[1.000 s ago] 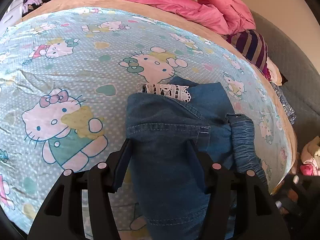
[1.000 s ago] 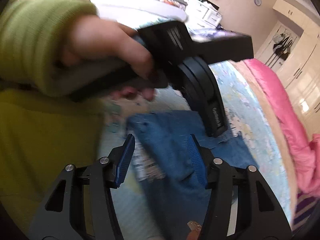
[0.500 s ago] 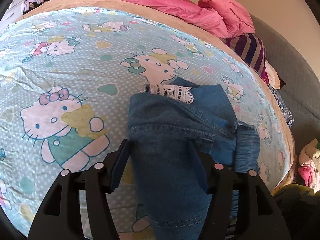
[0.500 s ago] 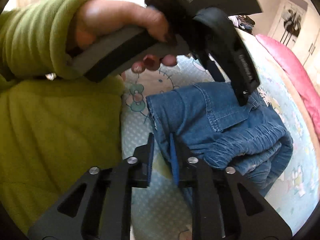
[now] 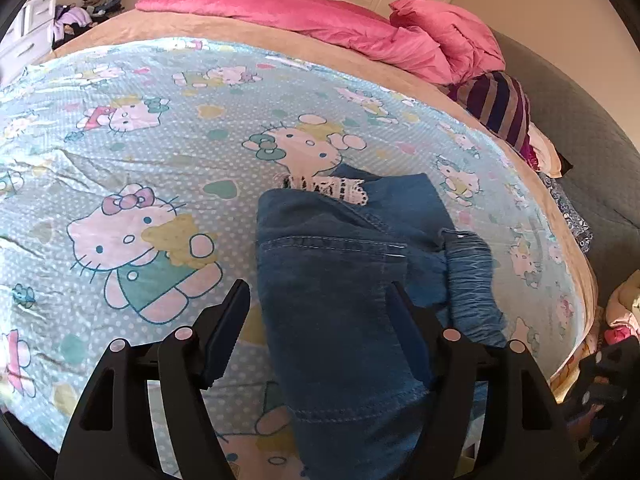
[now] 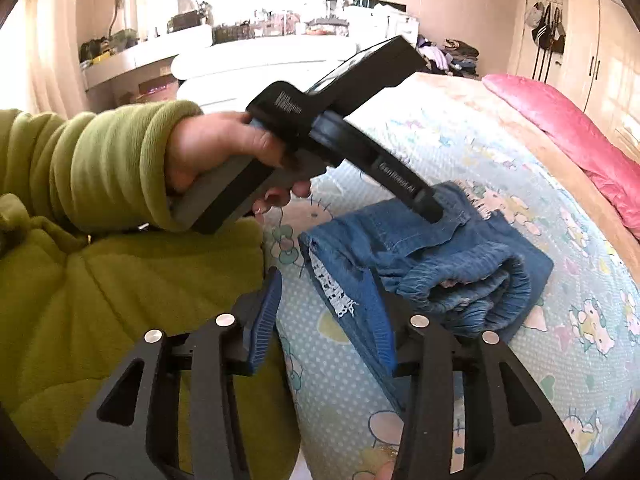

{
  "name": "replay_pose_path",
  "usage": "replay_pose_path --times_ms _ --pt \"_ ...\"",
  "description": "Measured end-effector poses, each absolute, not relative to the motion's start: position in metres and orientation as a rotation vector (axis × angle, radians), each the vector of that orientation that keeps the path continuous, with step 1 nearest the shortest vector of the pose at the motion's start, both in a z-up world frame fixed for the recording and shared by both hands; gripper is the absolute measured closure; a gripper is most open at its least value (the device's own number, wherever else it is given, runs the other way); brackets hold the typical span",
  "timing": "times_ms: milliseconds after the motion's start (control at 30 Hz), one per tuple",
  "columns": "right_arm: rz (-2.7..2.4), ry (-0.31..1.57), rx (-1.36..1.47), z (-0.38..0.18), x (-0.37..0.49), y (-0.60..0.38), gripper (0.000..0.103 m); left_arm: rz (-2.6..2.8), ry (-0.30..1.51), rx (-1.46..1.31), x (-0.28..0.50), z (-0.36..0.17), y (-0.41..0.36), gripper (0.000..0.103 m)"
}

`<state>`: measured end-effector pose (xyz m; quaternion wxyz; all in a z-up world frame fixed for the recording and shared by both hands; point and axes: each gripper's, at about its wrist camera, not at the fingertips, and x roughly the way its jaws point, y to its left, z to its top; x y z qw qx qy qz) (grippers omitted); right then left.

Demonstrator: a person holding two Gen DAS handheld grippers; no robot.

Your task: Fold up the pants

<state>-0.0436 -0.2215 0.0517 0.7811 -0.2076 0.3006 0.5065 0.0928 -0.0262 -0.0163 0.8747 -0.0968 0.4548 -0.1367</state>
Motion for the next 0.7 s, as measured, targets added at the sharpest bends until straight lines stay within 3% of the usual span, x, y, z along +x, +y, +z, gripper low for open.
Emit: replay_pose_path --times_ms 167,267,300,333,700 --pt "1.083 0.609 -0.422 0.058 -0.036 -0.22 0.057 -0.28 0.922 -0.18 0.085 -0.006 -0.028 0.024" --pt "1.066 0.583 -0.41 0.063 -0.034 -0.221 0.048 -0.271 0.909 -0.173 0.08 -0.001 -0.027 0.023" --pt "1.052 0.572 -0.407 0.065 -0.033 -0.223 0.043 -0.264 0.904 -0.167 0.078 0.001 -0.027 0.014" --pt "1.039 0.562 -0.402 0.068 -0.031 -0.225 0.041 -0.258 0.899 -0.164 0.076 0.002 -0.026 0.012" --pt "0.886 0.525 -0.28 0.082 -0.003 -0.249 0.029 -0.232 0.85 -0.151 0.061 0.017 -0.019 0.012"
